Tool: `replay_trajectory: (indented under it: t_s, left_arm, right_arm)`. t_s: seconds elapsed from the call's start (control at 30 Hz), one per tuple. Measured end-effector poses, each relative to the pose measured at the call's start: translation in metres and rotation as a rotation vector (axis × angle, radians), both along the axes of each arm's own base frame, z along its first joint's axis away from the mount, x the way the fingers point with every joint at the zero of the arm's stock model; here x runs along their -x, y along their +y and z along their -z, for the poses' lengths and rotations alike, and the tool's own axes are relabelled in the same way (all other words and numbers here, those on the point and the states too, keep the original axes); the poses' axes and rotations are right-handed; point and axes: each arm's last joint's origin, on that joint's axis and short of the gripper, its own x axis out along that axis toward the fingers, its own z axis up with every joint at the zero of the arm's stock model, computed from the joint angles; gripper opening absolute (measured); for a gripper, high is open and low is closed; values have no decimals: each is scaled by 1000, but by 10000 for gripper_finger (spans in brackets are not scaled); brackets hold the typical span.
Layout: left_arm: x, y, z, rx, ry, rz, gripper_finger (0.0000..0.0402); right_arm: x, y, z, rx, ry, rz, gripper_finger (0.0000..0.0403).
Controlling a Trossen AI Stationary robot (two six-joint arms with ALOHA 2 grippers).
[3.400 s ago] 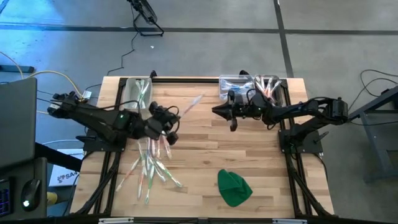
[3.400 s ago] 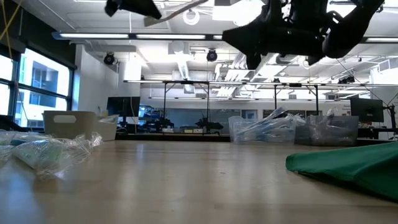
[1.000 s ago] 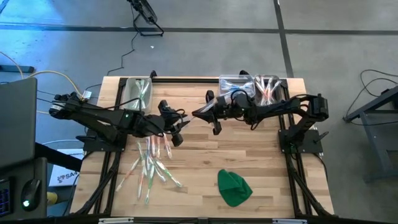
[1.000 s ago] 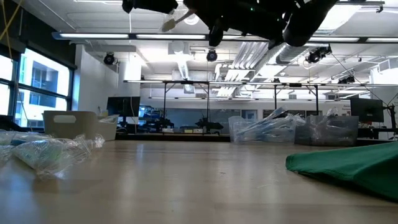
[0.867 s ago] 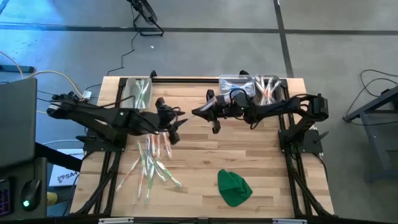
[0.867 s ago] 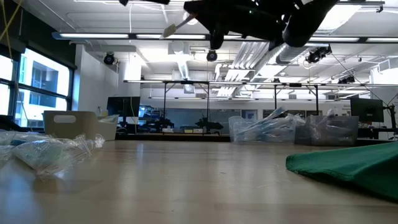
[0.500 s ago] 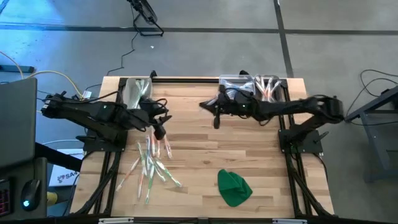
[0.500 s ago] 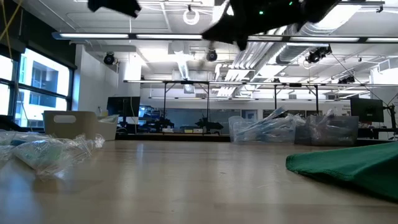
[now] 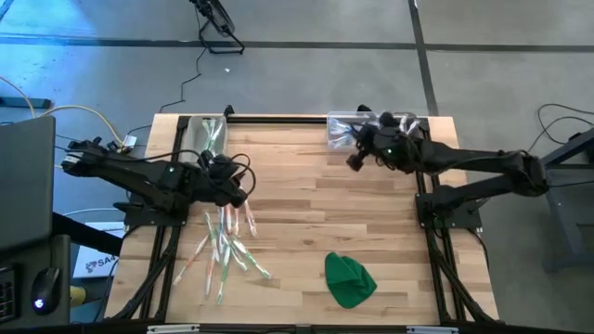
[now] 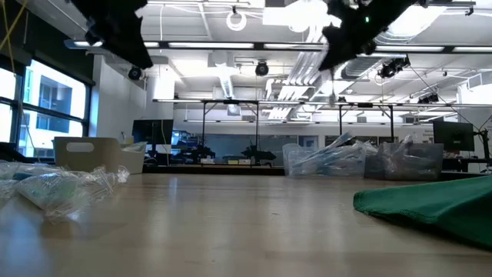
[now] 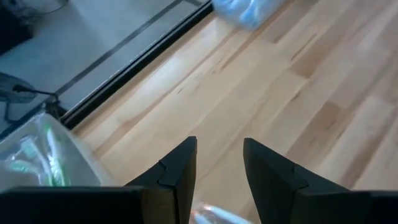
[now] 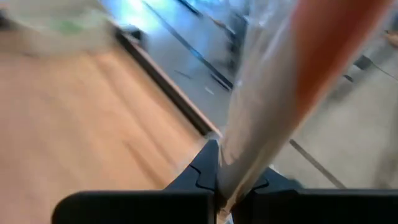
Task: Pick & Place Toothbrushes
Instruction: Put the orange toothbrush into the black bin
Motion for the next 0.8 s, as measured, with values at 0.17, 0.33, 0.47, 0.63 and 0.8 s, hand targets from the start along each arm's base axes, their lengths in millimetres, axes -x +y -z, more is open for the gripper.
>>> replay_trajectory:
  t_s: [0.17, 0.33, 0.47, 0.63, 0.8]
  left_arm:
    - [2, 1, 17, 8, 29, -27, 129]
    - [5, 1, 28, 10, 49, -47, 129]
    - [6, 2, 34, 8, 63, -51, 129]
    - [7, 2, 36, 16, 60, -64, 129]
    - [7, 2, 36, 8, 59, -68, 129]
  right_arm:
    - [13, -29, 13, -42, 89, 210, 5]
    - [18, -58, 29, -68, 167, 356, 5]
    - [22, -76, 42, -94, 211, 449, 5]
    - [33, -91, 57, -169, 263, 571, 5]
    - [44, -94, 62, -228, 279, 656, 5]
